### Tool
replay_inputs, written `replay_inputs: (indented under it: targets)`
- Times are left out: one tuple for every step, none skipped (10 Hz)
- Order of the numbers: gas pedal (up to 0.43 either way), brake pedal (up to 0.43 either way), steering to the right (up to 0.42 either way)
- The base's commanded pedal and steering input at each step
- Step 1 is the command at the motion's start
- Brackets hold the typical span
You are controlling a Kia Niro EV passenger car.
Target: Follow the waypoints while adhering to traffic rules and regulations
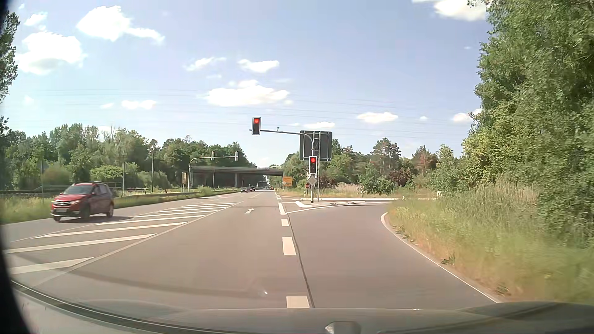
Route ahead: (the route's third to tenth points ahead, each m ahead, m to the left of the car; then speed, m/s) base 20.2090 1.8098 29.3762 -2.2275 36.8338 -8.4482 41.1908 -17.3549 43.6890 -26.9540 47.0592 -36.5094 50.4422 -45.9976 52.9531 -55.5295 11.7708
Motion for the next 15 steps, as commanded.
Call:
replay_inputs:
  targets:
    - [0.0,0.262,0.028]
    - [0.0,0.262,0.033]
    - [0.0,0.262,0.036]
    - [0.0,0.262,0.04]
    - [0.0,0.262,0.043]
    - [0.0,0.262,0.046]
    - [0.0,0.262,0.048]
    - [0.0,0.268,0.051]
    - [0.0,0.268,0.054]
    - [0.0,0.268,0.058]
    - [0.0,0.262,0.063]
    - [0.0,0.262,0.069]
    - [0.0,0.262,0.075]
    - [0.0,0.256,0.079]
    - [0.0,0.25,0.083]
